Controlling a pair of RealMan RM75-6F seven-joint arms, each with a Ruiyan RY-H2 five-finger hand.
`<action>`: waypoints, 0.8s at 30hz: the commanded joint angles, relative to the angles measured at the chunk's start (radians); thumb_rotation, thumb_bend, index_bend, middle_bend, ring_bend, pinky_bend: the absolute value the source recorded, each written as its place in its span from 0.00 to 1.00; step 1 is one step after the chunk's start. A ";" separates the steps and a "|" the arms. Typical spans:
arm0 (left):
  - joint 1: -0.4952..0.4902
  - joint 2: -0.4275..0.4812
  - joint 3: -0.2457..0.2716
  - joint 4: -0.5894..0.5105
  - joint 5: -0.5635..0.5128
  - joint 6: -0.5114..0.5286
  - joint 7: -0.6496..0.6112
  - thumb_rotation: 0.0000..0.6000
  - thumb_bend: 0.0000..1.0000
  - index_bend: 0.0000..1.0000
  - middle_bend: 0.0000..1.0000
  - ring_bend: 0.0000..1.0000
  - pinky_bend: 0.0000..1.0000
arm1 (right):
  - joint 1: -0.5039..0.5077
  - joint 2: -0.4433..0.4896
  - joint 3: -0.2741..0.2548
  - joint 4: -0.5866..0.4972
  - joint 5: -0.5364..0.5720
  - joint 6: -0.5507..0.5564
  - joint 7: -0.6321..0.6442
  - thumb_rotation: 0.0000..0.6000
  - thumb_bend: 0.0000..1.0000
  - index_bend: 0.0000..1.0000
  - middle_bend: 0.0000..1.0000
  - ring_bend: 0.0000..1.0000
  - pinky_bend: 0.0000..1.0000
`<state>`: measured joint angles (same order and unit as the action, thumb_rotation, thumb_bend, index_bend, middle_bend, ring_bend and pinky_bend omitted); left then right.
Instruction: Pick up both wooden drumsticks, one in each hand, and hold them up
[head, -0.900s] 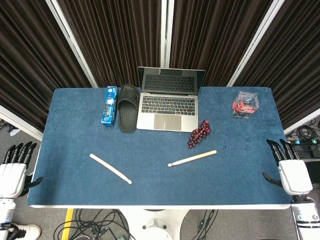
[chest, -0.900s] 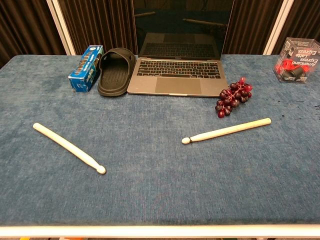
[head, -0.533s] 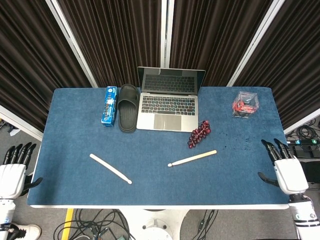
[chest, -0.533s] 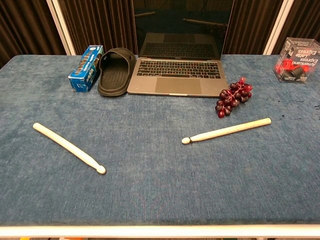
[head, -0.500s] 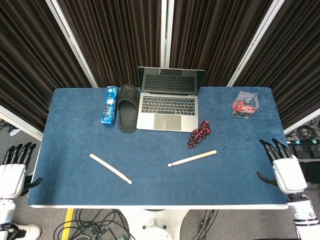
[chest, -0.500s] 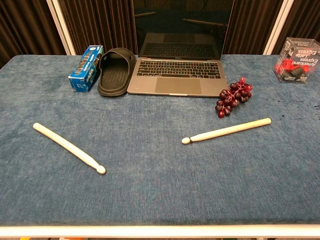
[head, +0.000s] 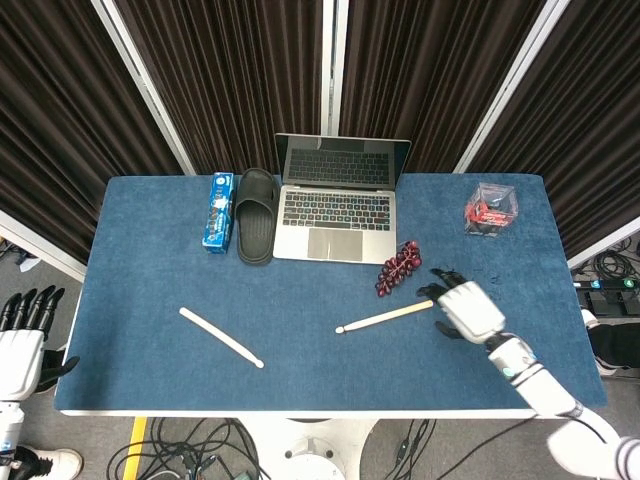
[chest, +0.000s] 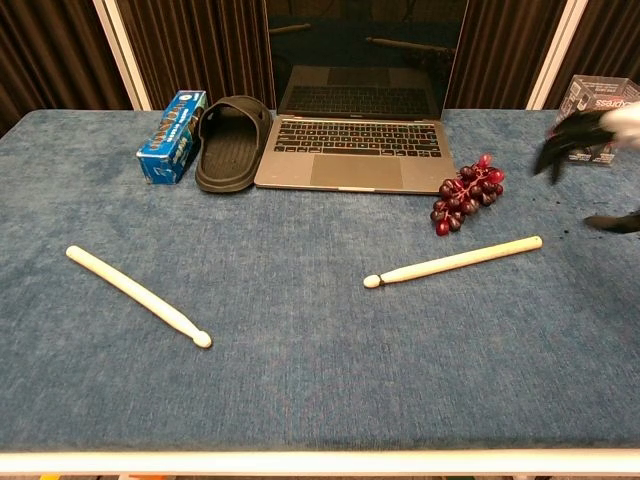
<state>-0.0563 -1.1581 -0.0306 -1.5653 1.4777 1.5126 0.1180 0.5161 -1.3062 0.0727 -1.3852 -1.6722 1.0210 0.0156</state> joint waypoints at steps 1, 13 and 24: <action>0.001 0.000 0.001 -0.001 -0.003 -0.003 -0.003 1.00 0.08 0.05 0.04 0.00 0.02 | 0.046 -0.085 -0.005 0.076 -0.023 -0.040 -0.073 1.00 0.09 0.34 0.40 0.14 0.23; -0.005 -0.008 -0.002 0.003 -0.008 -0.021 -0.017 1.00 0.08 0.05 0.04 0.00 0.02 | 0.049 -0.220 -0.035 0.269 0.009 -0.014 -0.170 1.00 0.15 0.39 0.44 0.16 0.25; 0.000 -0.011 0.003 0.014 -0.011 -0.026 -0.042 1.00 0.08 0.05 0.04 0.00 0.02 | 0.073 -0.330 -0.046 0.440 0.025 -0.001 -0.117 1.00 0.20 0.42 0.45 0.16 0.25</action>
<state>-0.0561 -1.1696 -0.0274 -1.5502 1.4677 1.4874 0.0755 0.5843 -1.6223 0.0304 -0.9617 -1.6508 1.0178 -0.1134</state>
